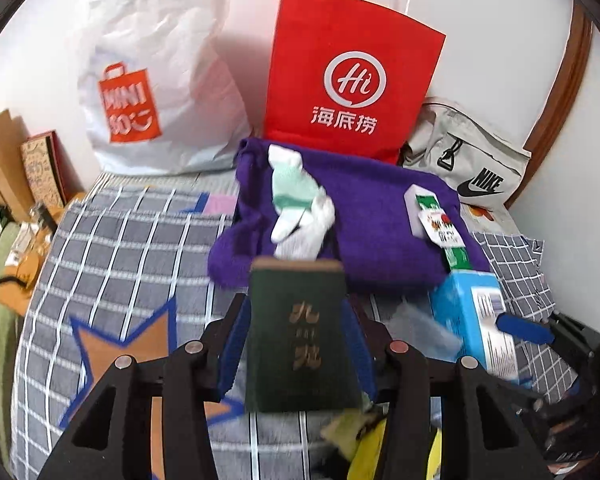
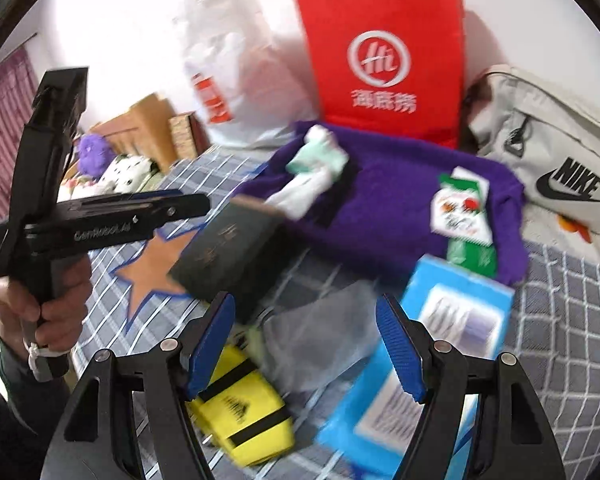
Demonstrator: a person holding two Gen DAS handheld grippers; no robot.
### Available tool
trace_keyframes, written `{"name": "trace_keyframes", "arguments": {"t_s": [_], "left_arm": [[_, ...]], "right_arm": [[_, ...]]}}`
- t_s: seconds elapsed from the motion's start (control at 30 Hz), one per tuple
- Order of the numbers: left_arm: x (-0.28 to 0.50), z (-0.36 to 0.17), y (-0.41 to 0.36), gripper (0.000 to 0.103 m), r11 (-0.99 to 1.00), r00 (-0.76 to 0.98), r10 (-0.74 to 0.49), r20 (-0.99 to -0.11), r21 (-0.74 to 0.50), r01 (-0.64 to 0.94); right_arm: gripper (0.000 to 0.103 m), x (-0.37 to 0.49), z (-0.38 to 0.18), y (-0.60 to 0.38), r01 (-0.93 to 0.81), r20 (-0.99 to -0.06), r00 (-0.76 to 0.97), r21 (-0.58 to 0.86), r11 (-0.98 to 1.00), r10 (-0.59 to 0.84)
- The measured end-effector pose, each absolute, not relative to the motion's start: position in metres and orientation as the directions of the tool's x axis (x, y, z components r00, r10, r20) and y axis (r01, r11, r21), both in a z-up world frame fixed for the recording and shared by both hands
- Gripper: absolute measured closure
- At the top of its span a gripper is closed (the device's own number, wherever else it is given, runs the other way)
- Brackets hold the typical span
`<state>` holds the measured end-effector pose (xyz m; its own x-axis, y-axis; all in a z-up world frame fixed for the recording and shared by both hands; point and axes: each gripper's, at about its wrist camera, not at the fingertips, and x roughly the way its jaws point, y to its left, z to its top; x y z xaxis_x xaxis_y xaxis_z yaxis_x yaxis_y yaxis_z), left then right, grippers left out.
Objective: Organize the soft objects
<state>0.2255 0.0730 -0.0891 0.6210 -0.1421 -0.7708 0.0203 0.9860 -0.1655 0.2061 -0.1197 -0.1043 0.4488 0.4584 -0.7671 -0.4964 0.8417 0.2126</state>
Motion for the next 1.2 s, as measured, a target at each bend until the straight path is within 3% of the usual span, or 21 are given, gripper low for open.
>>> {"name": "trace_keyframes", "arguments": {"t_s": [0.1,0.23,0.9,0.97,1.0,1.03,1.2], "left_arm": [[0.208,-0.092,0.08,0.058,0.983,0.623,-0.146,-0.768,-0.182,0.006],[0.19,-0.099,0.089,0.058,0.978,0.624,-0.154,-0.766,-0.208,-0.013],[0.147,-0.129,0.103,0.058,0.969,0.607,-0.203,-0.768,-0.248,0.01],[0.145,-0.13,0.103,0.058,0.969,0.605,-0.202,-0.771,-0.247,0.009],[0.144,-0.131,0.103,0.058,0.969,0.601,-0.201,-0.773,-0.245,0.009],[0.143,-0.132,0.103,0.058,0.97,0.599,-0.2,-0.775,-0.244,0.008],[0.134,-0.131,0.099,0.058,0.973,0.595,-0.188,-0.781,-0.23,0.007]], "right_arm": [[0.029,0.186,-0.11,-0.108,-0.548,-0.767,0.416,0.218,0.808,0.489],[0.018,0.166,-0.122,-0.094,-0.61,-0.766,0.371,0.225,0.76,0.525],[0.01,0.154,-0.186,-0.052,-0.663,-0.866,0.367,0.014,0.748,0.341],[0.012,0.153,-0.184,-0.052,-0.665,-0.861,0.377,0.006,0.747,0.342],[0.025,0.152,-0.183,-0.052,-0.665,-0.859,0.375,0.013,0.747,0.348],[0.029,0.152,-0.181,-0.055,-0.655,-0.858,0.372,0.027,0.755,0.354],[0.035,0.151,-0.166,-0.074,-0.604,-0.839,0.372,0.106,0.79,0.396]]}}
